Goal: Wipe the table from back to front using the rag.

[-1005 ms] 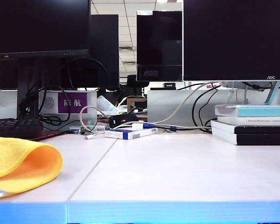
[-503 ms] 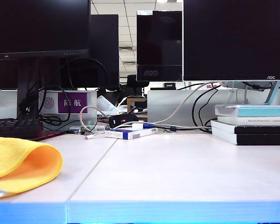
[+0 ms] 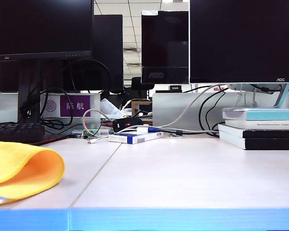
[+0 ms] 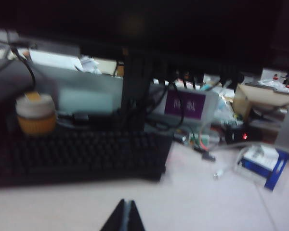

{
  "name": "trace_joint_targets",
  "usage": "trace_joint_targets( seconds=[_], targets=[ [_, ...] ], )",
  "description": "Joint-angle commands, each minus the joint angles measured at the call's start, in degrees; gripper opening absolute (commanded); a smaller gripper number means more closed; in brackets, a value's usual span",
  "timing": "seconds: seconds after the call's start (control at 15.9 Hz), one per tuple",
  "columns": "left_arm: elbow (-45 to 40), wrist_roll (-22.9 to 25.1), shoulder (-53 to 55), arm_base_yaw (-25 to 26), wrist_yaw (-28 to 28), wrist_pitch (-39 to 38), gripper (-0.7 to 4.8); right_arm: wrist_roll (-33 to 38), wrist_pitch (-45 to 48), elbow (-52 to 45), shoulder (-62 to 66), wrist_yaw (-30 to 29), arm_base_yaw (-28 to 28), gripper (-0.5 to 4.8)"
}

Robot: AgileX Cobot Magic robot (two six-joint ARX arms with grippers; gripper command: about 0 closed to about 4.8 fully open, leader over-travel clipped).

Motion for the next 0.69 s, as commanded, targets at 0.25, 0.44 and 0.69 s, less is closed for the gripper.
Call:
trace_joint_targets(
  seconds=[0.25, 0.44, 0.69],
  targets=[
    [19.1, 1.6, 19.7, 0.0, 6.3, -10.8, -0.05, -7.3, -1.7, 23.9, 21.7, -18.4, 0.0, -0.01],
    [29.5, 1.1, 28.8, 0.0, 14.1, -15.8, -0.05, -11.3, -8.1, 39.5, 33.0, -27.9, 2.4, -0.01],
    [35.4, 1.1, 35.6, -0.1, 15.8, -22.7, -0.05, -11.2, -11.6, 45.7, 41.7, -32.4, 17.2, -0.01]
  ],
)
